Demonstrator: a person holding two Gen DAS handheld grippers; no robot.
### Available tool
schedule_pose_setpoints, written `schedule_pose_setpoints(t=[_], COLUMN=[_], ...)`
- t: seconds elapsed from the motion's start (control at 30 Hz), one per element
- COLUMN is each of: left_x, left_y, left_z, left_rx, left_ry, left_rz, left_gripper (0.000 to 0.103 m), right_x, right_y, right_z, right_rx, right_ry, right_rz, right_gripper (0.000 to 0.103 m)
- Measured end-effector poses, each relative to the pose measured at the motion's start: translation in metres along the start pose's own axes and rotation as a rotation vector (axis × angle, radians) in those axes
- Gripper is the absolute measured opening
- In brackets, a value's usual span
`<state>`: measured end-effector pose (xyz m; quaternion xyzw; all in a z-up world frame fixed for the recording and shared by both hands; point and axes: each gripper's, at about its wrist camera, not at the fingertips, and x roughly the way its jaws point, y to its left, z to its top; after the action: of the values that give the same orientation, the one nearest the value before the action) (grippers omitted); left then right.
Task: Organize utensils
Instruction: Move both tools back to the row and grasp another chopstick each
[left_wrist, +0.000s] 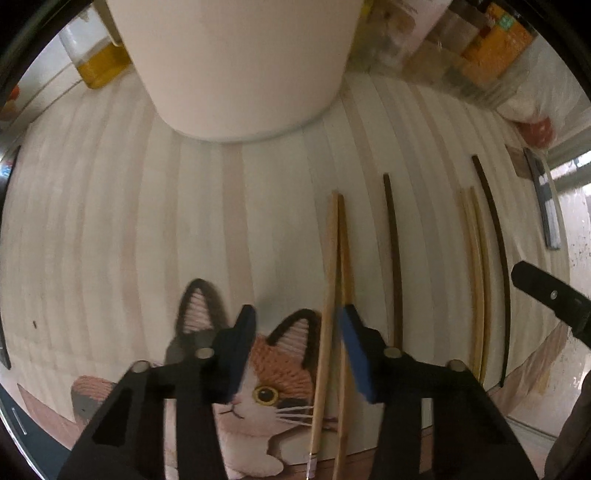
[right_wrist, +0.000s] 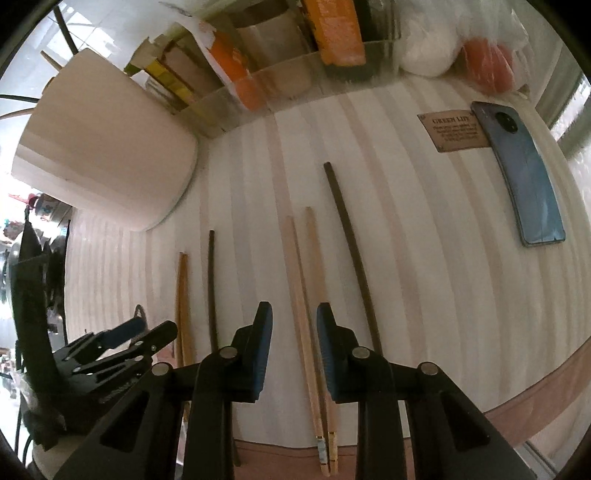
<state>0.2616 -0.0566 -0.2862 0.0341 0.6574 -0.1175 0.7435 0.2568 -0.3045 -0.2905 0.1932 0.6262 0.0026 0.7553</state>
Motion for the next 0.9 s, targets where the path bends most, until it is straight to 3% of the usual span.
schedule_pose_setpoints(t=[0.07, 0.2, 0.27, 0.33, 0.6, 0.9], left_x=[0.002, 0.004, 0.003, 0.005, 0.002, -0.006], left_y=[-0.005, -0.014, -0.019, -0.014, 0.024, 0.064], left_z=[0.000, -0.002, -0.004, -0.003, -0.004, -0.007], left_rx=[0.024, 0.071, 0.074, 0.053, -0.042, -0.134], left_ry=[0.003, -0.011, -0.018, -0.015, -0.021, -0.028], left_rz=[0.021, 0.047, 0.057, 0.041, 0.076, 0.099], left_gripper=[0.034, 0.031, 0.014, 0.005, 0.004, 0.004], right_x=[0.000, 0.001, 0.002, 0.003, 0.010, 0.057], right_y=[0.000, -0.001, -0.001, 0.001, 0.032, 0.089], right_z=[0.000, 0.001, 0.002, 0.003, 0.012, 0.014], right_rx=[0.000, 0.023, 0.030, 0.026, -0.032, -0.132], right_ry=[0.002, 0.016, 0.022, 0.027, 0.048, 0.170], right_rz=[-0.001, -0.019, -0.021, -0.021, 0.025, 0.051], right_gripper=[0.026, 0.026, 0.026, 0.026, 0.026, 0.026])
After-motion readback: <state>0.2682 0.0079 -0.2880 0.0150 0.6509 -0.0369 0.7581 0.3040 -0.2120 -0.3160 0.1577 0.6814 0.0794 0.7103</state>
